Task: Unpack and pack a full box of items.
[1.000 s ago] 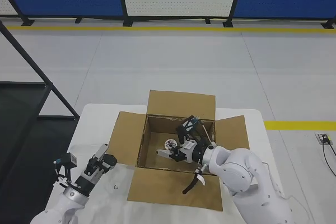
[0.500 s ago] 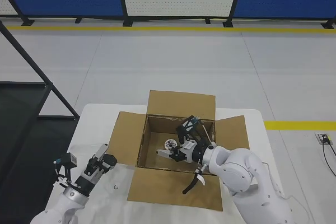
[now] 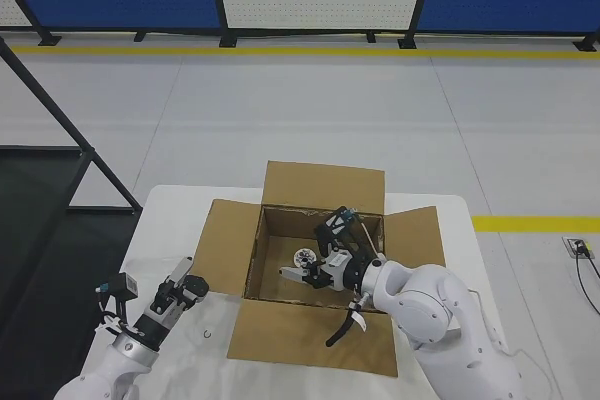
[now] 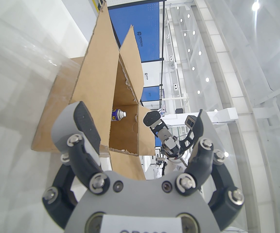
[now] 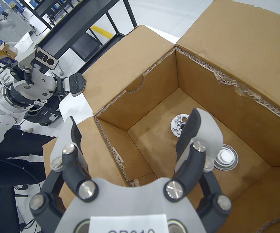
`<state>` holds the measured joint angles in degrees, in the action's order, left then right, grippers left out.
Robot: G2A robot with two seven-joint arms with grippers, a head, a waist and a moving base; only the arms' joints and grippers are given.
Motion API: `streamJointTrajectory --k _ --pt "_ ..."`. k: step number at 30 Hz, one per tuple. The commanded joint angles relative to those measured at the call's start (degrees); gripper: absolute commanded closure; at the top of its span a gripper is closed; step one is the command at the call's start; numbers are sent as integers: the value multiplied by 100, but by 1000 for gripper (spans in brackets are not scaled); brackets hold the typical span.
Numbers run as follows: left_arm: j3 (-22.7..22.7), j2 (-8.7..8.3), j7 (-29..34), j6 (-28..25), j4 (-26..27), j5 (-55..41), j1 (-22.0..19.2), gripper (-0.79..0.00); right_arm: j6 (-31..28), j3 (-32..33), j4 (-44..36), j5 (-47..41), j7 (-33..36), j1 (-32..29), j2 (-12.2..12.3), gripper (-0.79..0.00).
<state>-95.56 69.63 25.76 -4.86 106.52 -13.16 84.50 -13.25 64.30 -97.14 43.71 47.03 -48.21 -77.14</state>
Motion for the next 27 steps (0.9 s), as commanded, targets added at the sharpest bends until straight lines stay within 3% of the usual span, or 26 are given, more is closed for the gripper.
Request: streamJointTrajectory --k 1,11,17,27 --pt "0 0 0 0 0 0 0 -785 -1 0 0 1 0 0 0 -785" --pt "0 0 0 0 0 0 0 -785 -185 -421 54 1428 475 468 29 -785" --pt "0 0 0 0 0 0 0 -785 161 -856 791 2344 906 1081 -49 -785" --pt "0 0 0 0 0 0 0 -785 165 -1027 1777 2782 1192 1514 -114 -785"
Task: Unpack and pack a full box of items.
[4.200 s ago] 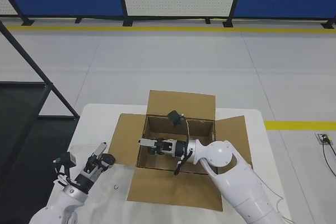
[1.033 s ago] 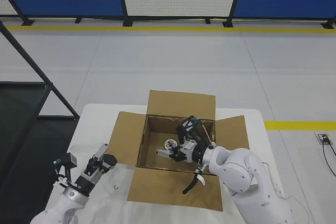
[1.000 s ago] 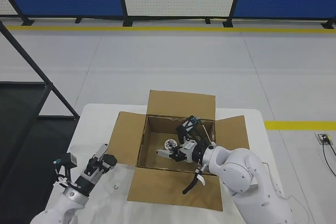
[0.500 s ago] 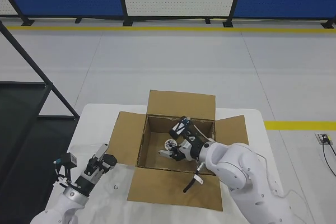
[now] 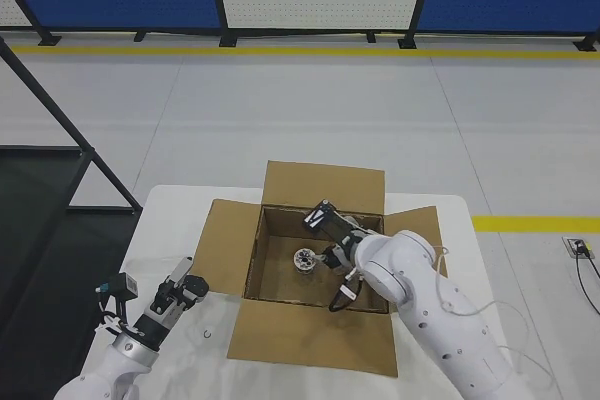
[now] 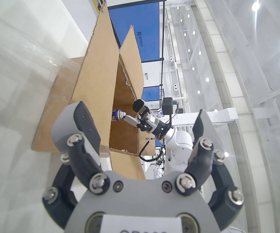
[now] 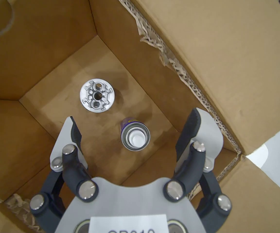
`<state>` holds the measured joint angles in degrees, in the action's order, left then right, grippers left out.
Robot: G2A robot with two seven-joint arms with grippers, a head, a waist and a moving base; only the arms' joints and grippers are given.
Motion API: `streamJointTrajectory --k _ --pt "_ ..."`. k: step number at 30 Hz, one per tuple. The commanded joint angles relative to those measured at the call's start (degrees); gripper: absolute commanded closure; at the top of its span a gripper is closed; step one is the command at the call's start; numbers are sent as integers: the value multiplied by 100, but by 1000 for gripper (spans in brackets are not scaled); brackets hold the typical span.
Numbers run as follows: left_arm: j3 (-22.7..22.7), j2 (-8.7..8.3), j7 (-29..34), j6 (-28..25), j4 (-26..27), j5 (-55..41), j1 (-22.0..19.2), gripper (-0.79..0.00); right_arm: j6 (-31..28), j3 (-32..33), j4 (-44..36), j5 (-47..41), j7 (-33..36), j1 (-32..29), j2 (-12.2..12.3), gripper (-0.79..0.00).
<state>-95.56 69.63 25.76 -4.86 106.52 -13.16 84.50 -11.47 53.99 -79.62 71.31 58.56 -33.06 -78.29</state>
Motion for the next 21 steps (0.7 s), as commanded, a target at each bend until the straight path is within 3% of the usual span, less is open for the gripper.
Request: streamJointTrajectory --k 1,12,17,18,19,21 --pt "0 0 0 0 0 0 0 -785 -47 16 36 16 70 -6 4 -785" --pt "0 0 0 0 0 0 0 -785 -114 -53 233 35 404 -24 -26 -785" --pt "0 0 0 0 0 0 0 -785 -71 -129 381 3 494 62 -72 -662" --pt "0 0 0 0 0 0 0 -785 -63 -143 422 0 523 82 -80 -613" --pt "0 0 0 0 0 0 0 -785 -47 -155 457 -7 533 101 -90 -511" --pt "0 0 0 0 0 0 0 -785 -40 -187 527 -31 554 132 -110 -477"
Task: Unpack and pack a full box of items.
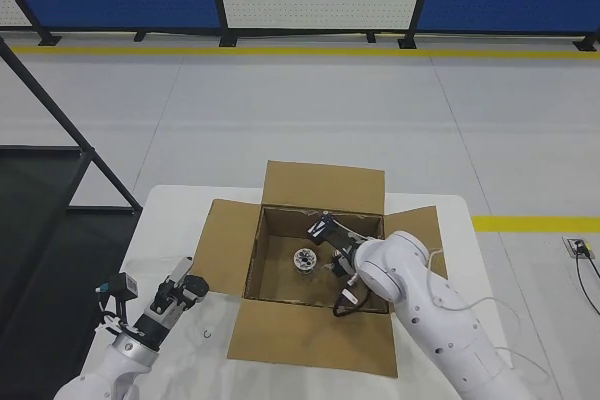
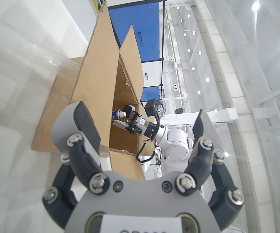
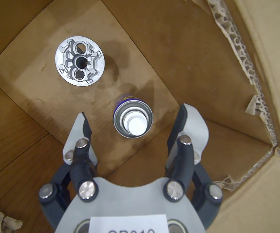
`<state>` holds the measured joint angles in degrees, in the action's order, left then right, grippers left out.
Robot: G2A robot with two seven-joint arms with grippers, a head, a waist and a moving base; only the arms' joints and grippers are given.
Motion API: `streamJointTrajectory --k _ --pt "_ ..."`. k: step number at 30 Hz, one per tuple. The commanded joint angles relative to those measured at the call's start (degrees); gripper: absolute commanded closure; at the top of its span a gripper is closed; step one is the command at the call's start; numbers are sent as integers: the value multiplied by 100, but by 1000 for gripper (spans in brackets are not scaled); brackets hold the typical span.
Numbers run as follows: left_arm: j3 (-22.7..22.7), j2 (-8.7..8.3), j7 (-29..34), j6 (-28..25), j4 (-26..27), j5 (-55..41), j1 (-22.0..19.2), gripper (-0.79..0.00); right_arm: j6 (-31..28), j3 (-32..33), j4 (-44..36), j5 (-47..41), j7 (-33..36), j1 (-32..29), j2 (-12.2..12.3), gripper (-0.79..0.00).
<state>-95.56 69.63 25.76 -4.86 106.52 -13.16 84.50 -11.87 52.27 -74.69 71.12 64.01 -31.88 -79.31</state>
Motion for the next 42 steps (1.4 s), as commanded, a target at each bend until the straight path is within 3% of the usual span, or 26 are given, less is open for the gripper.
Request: streamJointTrajectory --k 1,13,15,16,18,19,26,42 --pt "0 0 0 0 0 0 0 -785 -3 -32 63 -21 13 32 -19 -468" --pt "0 0 0 0 0 0 0 -785 162 -148 454 -102 145 252 -136 -431" --pt "0 0 0 0 0 0 0 -785 148 -167 507 -110 162 281 -152 -366" --pt "0 0 0 0 0 0 0 -785 159 -172 531 -117 161 289 -159 -299" --pt "0 0 0 0 0 0 0 -785 160 -179 561 -133 167 306 -173 -135" --pt "0 0 0 0 0 0 0 -785 158 -179 564 -137 169 311 -178 0" --pt "0 0 0 0 0 0 0 -785 -22 79 2 -205 114 157 -116 0" --pt "0 0 0 0 0 0 0 -785 -174 1342 -2936 -340 -104 -1151 215 0"
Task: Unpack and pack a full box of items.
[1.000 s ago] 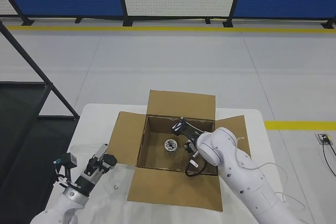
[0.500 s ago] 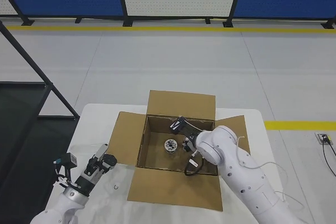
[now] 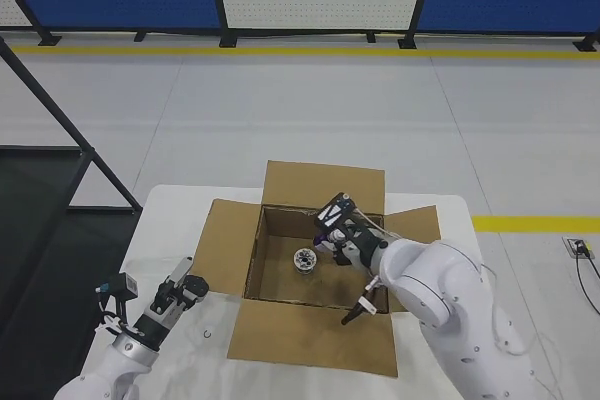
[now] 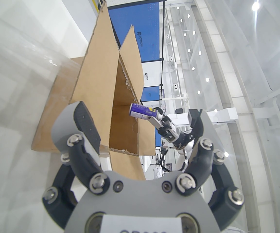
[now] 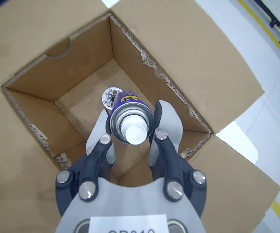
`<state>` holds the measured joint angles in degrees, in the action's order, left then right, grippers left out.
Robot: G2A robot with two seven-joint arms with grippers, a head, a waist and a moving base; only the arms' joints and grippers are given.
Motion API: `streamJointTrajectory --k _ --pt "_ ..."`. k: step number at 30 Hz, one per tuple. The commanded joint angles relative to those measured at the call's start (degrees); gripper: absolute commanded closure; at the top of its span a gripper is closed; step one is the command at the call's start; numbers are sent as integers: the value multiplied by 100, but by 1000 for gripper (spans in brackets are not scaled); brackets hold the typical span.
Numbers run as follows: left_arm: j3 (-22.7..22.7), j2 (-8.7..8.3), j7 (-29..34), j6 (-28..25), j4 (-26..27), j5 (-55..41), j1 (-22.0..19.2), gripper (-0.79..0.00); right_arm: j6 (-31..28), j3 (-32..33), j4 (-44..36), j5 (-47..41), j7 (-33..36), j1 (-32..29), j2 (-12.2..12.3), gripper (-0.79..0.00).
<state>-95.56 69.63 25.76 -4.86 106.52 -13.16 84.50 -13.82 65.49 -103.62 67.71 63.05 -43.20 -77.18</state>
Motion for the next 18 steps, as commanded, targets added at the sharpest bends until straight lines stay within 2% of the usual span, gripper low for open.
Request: streamJointTrajectory --k 1,13,18 --pt "0 0 0 0 0 0 0 -785 21 20 -43 1 -7 -19 2 0" --pt "0 0 0 0 0 0 0 -785 21 20 -43 1 -7 -19 2 0" --pt "0 0 0 0 0 0 0 -785 -17 41 -103 81 -226 -125 22 0"
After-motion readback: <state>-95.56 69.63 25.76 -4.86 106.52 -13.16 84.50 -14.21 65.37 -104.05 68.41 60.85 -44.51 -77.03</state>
